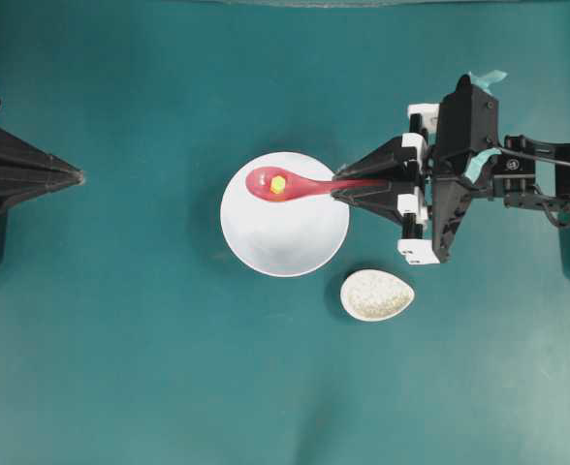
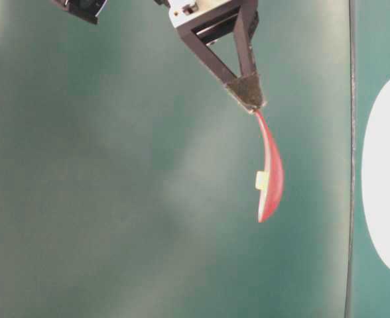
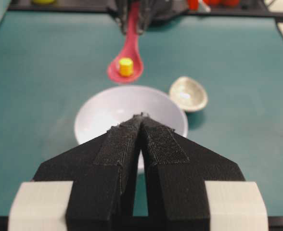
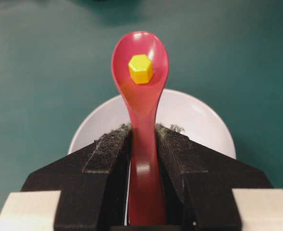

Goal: Scoop the yellow hexagonal prism block from the bowl with a spoon using the right arm.

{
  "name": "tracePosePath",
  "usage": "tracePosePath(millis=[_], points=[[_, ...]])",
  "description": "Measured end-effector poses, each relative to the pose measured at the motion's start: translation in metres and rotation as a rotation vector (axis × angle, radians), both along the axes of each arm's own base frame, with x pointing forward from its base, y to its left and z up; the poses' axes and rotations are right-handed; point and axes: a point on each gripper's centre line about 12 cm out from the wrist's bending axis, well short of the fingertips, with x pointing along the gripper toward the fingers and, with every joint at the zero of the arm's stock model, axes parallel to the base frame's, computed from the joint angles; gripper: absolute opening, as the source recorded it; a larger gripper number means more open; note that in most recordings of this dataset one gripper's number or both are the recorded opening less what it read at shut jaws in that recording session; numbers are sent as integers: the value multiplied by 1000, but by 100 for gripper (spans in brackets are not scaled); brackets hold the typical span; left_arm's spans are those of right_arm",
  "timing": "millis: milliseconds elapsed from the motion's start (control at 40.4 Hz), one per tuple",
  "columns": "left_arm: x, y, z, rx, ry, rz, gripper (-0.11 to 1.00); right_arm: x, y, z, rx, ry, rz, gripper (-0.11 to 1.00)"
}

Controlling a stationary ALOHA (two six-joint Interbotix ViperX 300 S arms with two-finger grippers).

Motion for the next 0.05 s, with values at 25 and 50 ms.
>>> tracePosePath(millis=[25, 50], points=[[0, 0, 0, 1, 2, 0, 2, 0, 0, 1, 0, -2, 0, 23], [0, 0, 0, 0, 0, 0, 2, 0, 0, 0, 0, 0, 0, 23]])
